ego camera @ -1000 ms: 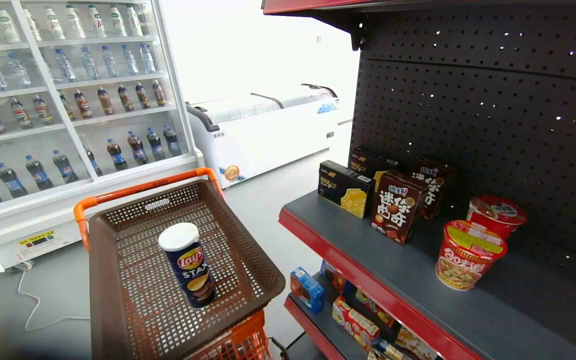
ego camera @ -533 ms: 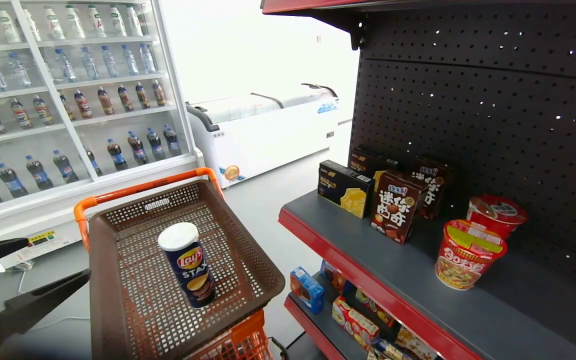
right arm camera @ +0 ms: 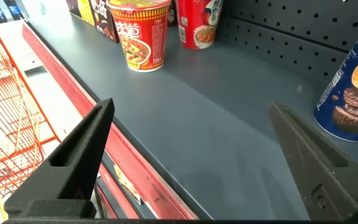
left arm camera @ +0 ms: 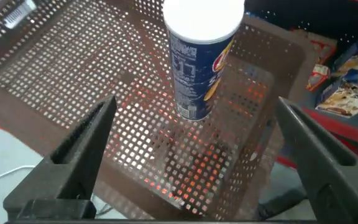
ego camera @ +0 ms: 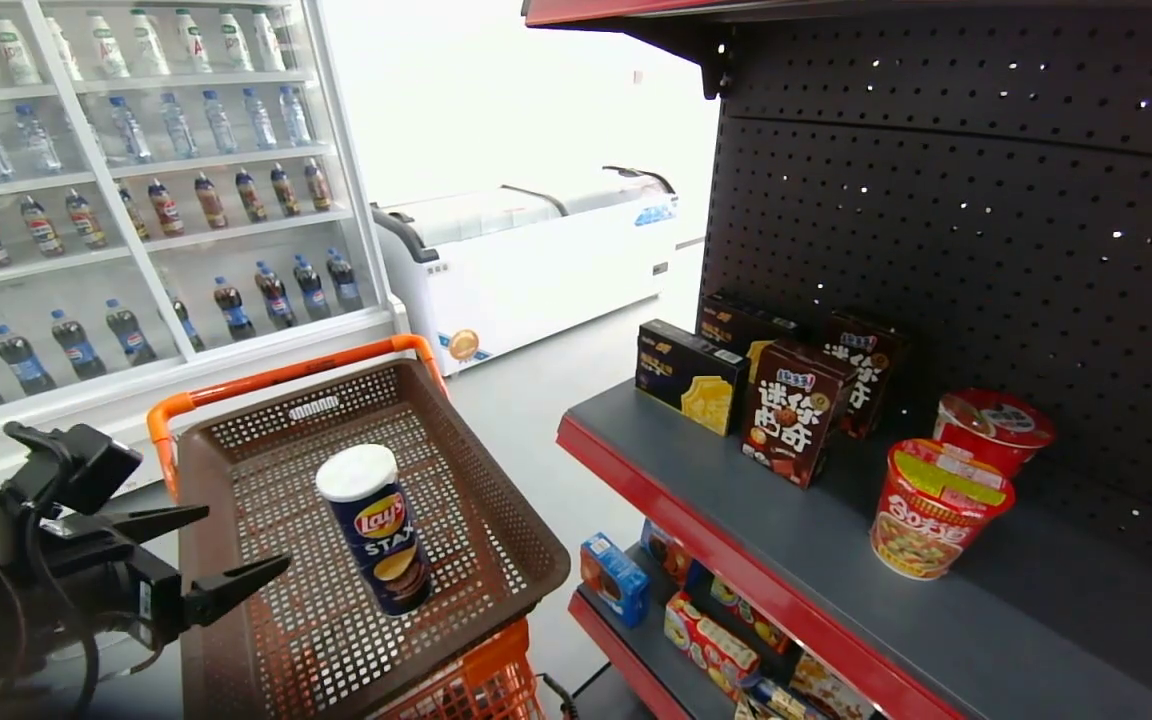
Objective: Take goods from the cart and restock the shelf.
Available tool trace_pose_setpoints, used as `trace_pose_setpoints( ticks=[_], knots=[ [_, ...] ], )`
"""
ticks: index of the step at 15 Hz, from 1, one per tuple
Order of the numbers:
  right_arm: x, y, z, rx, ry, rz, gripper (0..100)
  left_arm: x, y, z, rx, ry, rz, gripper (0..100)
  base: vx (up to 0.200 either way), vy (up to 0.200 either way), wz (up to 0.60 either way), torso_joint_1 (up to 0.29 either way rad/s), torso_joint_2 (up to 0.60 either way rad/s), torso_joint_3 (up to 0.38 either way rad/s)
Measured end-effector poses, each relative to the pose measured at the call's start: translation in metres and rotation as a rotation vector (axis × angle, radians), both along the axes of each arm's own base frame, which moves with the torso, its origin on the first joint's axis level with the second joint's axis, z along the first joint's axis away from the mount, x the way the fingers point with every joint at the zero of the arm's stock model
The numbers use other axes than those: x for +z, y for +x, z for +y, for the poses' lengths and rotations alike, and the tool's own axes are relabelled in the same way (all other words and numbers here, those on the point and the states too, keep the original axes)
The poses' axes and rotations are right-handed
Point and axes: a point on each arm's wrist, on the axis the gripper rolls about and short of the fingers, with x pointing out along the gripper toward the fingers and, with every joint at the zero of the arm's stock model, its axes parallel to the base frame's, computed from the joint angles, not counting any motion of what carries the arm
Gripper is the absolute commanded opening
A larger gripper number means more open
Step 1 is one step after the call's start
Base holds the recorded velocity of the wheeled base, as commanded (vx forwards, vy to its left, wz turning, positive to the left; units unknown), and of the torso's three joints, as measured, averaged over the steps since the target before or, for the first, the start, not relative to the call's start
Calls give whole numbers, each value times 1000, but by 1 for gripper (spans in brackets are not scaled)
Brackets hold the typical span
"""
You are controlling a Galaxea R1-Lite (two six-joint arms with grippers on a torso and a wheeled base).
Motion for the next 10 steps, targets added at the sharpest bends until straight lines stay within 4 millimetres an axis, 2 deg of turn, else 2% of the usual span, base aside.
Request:
trace_pose_setpoints(
  ticks=[6,10],
  knots=[
    [0,0,0,0,0,0,100,-39,48,-4,-64,-4,29,100,0,0,0,0,0,0],
    [0,0,0,0,0,0,100,-59,81,-8,-96,-3,33,100,0,0,0,0,0,0]
  ],
)
